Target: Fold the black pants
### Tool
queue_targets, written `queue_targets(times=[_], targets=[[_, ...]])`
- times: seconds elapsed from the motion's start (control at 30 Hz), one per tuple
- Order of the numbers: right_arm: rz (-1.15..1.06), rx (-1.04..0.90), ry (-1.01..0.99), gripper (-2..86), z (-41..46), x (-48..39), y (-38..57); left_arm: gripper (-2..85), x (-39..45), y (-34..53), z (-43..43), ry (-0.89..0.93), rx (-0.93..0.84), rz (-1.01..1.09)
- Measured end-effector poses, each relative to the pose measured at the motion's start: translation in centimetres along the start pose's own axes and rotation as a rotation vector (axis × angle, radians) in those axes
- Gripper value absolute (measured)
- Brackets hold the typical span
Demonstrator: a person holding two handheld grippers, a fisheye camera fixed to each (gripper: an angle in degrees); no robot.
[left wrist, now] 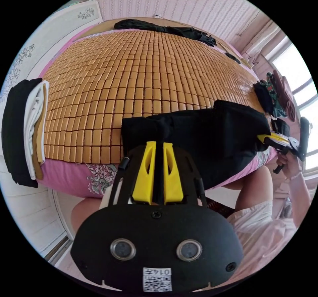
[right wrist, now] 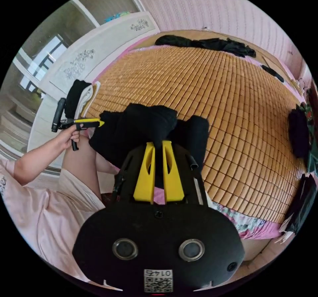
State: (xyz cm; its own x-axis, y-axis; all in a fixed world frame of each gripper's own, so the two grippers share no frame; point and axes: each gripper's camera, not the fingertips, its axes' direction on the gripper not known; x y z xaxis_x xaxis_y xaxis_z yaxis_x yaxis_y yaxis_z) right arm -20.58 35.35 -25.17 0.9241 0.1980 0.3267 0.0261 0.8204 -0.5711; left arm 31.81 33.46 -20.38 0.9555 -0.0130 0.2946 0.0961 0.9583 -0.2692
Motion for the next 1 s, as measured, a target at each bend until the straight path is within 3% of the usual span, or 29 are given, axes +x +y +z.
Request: queue_targets(times=[0.17,0.23,0.33,0.47,0.57,0.7,1.0], targets=[[0.146,0.468,0.111,3.3,-16.7,6.2,1.8,0.0,-0.8,-1.5,-7.1,0.069,0.171,0.063],[0.182,0.595,0.217,3.4,-21.6,7.7,3.5,-0.2,-2.1,-1.7,-13.2,0.185,0.367,0.051],[0.273,0.698,0.358,3.9,-26.7,10.3,7.3,-0.1,-5.1,0.8,-20.3,0.181,0.606,0.055],[0.407,0.461,0.576,6.4,-24.8,13.8,12.0,2.5,-10.5,5.2,-22.2,0.059,0.616,-0.004],[0.532,0.299,0.622,10.6,-19.8,16.2,15.8,4.4,-15.7,8.2,-19.0,-0.119,0.405,-0.265],[0.642,0.213,0.551,11.4,-15.8,16.8,18.0,5.7,-20.2,11.7,-16.8,-0.014,0.32,-0.445],[0.321,0.114,0.53,13.1,-10.1,12.3,9.5,8.8,-20.3,7.5,-14.0,0.063,0.209,-0.32]])
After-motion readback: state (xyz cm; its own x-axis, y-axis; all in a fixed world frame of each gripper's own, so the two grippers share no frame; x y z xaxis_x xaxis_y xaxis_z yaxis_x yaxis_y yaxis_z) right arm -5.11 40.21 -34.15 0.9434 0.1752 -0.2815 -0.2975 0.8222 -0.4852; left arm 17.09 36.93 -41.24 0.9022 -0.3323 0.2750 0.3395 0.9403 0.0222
